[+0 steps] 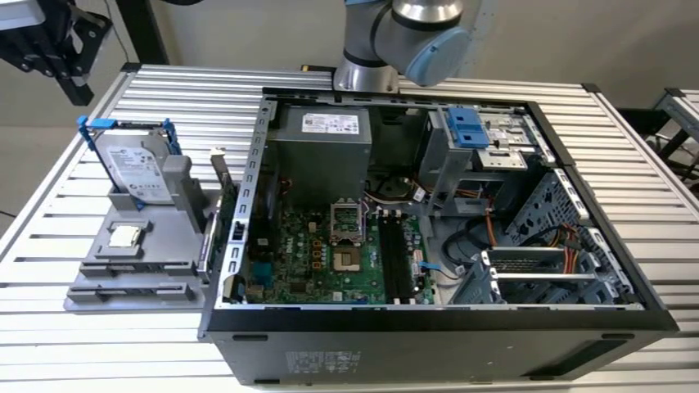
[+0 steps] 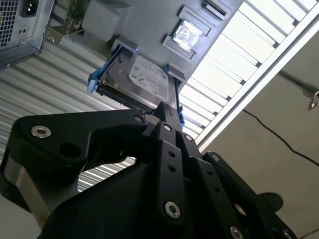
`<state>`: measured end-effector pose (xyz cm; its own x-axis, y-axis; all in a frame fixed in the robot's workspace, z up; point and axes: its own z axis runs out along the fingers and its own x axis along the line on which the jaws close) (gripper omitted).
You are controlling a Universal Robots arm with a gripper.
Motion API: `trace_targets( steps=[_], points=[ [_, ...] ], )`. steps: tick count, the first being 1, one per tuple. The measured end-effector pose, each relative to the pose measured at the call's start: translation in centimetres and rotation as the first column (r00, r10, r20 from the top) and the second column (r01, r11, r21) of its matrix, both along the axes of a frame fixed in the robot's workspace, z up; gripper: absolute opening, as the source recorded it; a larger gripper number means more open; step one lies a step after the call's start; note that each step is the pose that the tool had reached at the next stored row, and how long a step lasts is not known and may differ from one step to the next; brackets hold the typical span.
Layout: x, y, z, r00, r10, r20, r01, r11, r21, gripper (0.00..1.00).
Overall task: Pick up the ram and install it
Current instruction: 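Reach for the ram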
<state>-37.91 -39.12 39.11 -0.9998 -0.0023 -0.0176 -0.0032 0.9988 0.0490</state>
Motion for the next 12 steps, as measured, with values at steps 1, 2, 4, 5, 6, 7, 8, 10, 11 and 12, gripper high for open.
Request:
trace_targets(
  steps=[1,2,4,5,6,7,8,10,11,12],
  points=[
    [0.00,-0.10,0.00,1.0000,0.000,-0.0001,0.000,1.0000,-0.0001,0.00],
    [0.00,-0.18,0.00,1.0000,0.000,0.0000,0.000,1.0000,0.0000,0.00],
    [0.00,-0.26,0.00,1.0000,0.000,0.0000,0.000,1.0000,0.0000,0.00],
    [0.00,-0.31,0.00,1.0000,0.000,0.0000,0.000,1.0000,0.0000,0.00],
    [0.00,-0.37,0.00,1.0000,0.000,-0.0001,0.000,1.0000,0.0000,0.00],
    [0.00,-0.44,0.00,1.0000,0.000,0.0001,0.000,1.0000,0.0000,0.00],
    [0.00,-0.51,0.00,1.0000,0.000,0.0000,0.000,1.0000,0.0000,0.00],
    [0.00,-0.63,0.00,1.0000,0.000,-0.0001,0.000,1.0000,-0.0001,0.00],
    [0.00,-0.68,0.00,1.0000,0.000,0.0000,0.000,1.0000,0.0000,0.00],
    [0.00,-0.74,0.00,1.0000,0.000,0.0000,0.000,1.0000,0.0000,0.00]
  ],
)
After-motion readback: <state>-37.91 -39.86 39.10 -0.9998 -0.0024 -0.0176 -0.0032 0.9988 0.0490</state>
